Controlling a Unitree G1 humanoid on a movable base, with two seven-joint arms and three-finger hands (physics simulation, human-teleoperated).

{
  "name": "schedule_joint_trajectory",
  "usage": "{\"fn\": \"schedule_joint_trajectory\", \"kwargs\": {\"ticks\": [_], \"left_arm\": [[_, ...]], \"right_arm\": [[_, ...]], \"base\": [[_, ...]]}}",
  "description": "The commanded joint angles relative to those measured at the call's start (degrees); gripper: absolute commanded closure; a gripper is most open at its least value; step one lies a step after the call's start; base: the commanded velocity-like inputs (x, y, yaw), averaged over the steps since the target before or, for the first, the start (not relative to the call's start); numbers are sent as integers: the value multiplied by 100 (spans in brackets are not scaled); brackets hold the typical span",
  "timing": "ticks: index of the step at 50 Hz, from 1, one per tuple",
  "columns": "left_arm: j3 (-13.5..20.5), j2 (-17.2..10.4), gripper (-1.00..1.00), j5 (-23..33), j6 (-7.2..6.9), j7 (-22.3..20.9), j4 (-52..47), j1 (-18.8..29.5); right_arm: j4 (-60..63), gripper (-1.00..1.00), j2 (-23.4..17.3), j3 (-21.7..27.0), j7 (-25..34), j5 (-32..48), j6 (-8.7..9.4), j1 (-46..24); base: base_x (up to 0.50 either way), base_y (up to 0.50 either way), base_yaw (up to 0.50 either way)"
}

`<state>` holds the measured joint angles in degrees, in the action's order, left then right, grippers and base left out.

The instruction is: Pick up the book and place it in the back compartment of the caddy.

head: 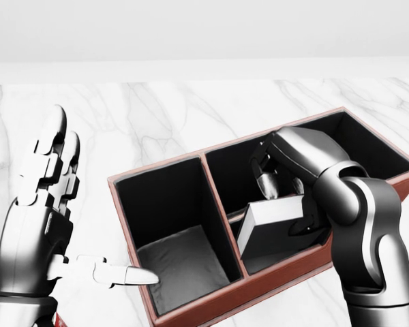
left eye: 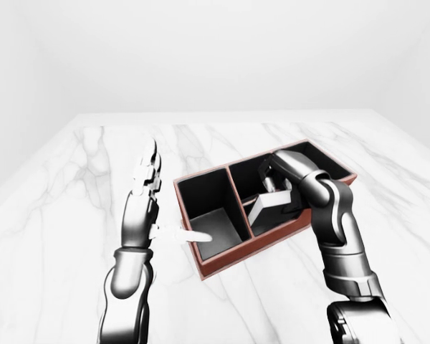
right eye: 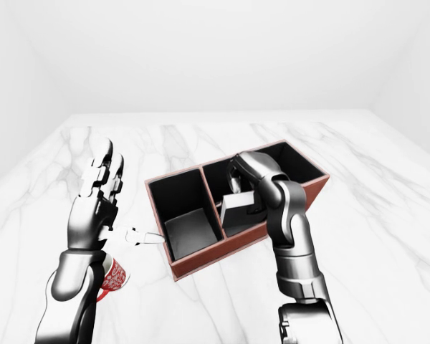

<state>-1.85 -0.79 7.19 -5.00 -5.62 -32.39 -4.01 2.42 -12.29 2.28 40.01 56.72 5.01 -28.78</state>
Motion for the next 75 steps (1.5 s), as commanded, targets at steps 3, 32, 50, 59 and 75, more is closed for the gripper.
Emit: {"fn": "schedule_joint_trajectory", "kwargs": {"ticks": [3, 32, 50, 59, 75], "left_arm": [[-10, 2, -100, 7, 0, 1, 14, -12], [-14, 2, -100, 14, 0, 5, 0, -19], [-32, 3, -100, 34, 0, 12, -12, -37], [-33, 4, -100, 44, 0, 16, 11, -31], [-53, 6, -100, 59, 0, 15, 12, -47]], "right_arm": [[-56, 100, -46, 67, -23, -2, -1, -154], [-804, 100, -225, 107, -553, -85, -1, -459], [-1190, 100, -206, 67, -869, -142, -1, -465], [-1525, 100, -209, 40, -1098, -181, -1, -543], [-1817, 100, -264, 56, -1350, -261, -1, -630]], "base": [[0, 0, 0], [0, 0, 0], [0, 0, 0], [0, 0, 0], [0, 0, 0]]}}
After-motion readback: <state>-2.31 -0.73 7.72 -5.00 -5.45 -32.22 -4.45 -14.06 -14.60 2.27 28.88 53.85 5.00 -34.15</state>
